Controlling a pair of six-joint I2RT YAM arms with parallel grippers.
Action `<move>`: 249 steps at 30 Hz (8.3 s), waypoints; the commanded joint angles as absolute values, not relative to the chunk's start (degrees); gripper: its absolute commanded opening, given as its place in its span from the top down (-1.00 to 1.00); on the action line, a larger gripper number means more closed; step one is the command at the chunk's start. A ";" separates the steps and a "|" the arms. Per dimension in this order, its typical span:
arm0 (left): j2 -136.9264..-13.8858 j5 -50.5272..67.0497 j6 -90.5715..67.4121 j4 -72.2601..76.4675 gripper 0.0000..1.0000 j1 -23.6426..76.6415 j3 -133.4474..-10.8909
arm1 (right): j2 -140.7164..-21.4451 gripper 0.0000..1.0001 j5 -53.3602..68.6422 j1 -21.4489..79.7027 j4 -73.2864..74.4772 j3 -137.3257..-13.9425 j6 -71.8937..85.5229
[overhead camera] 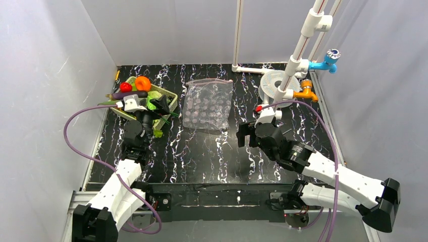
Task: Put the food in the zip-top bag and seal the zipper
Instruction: Move the zipper food storage bag to the center of the board, then adjust the zipper food storage bag at the center of the board, then pick up the zipper food storage bag at the center of the board.
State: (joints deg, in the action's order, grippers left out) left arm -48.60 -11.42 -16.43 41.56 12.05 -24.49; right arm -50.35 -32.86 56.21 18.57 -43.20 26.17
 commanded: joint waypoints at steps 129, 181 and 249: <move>-101.09 18.49 -7.13 -21.64 -0.99 25.66 -71.22 | -60.02 -0.54 -24.07 69.62 8.38 -29.11 41.61; -99.24 21.79 -21.83 -27.48 -0.96 20.92 -70.01 | -72.15 -0.59 -4.68 50.45 14.46 -46.25 35.95; -97.24 26.01 -23.21 -19.74 0.93 21.09 -65.90 | -88.16 -0.50 -3.03 51.94 12.38 -48.03 34.27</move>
State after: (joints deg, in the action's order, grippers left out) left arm -105.12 29.52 -25.47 -18.50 21.12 -65.73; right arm -87.77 -1.15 50.92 9.43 -45.63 35.86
